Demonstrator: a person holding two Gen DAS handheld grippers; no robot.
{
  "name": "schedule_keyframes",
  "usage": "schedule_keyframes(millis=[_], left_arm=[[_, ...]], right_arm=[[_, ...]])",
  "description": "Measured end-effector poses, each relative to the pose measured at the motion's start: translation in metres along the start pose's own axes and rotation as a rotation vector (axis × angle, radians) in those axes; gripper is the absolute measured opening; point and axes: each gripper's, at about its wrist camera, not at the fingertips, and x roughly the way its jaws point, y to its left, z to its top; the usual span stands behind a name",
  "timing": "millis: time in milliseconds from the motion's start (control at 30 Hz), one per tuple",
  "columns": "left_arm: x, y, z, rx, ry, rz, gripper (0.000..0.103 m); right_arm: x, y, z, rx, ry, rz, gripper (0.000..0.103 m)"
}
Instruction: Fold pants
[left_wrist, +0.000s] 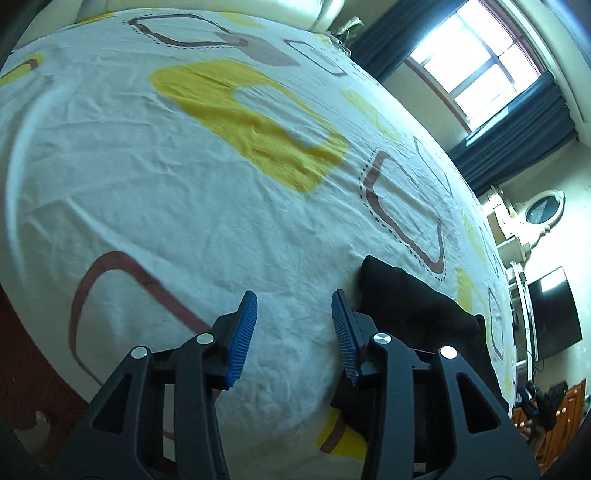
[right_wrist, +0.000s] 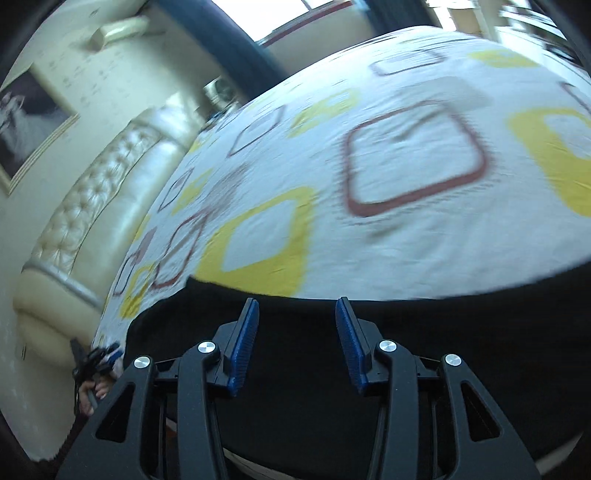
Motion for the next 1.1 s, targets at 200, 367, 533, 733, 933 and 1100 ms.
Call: schedule_keyframes(millis=[200,367,533,733,933,1100], left_arm=[[-0.011,-0.041,-0.023,-0.045,-0.036,-0.053,0.079],[0.011,-0.097,-0.047,-0.015,0.02,-0.095,0.083],[0.031,-0.137,-0.073,0.027,0.091,-0.099,0.085],[0.043,-0.158,-0.092,0.023,0.136,-0.108,0.085],[0.039,-0.164,-0.1,-0.005,0.138,-0.113,0.086],[0.033,-0.172,-0.104,-0.009,0.136,-0.142,0.086]], right_arm=[[-0.119,-0.168,-0.036,0.433,-0.219,-0.269,0.044],[-0.135,-0.239,-0.074,0.681,-0.27,-0.221,0.044],[-0.125,-0.254,-0.072,0.695,-0.289,-0.137,0.044],[-0.102,-0.261,-0.065,0.714,-0.248,-0.08,0.028],[-0.106,-0.243,-0.047,0.616,-0.267,-0.045,0.006],[-0.135,-0.232,-0.037,0.537,-0.325,-0.043,0.005]])
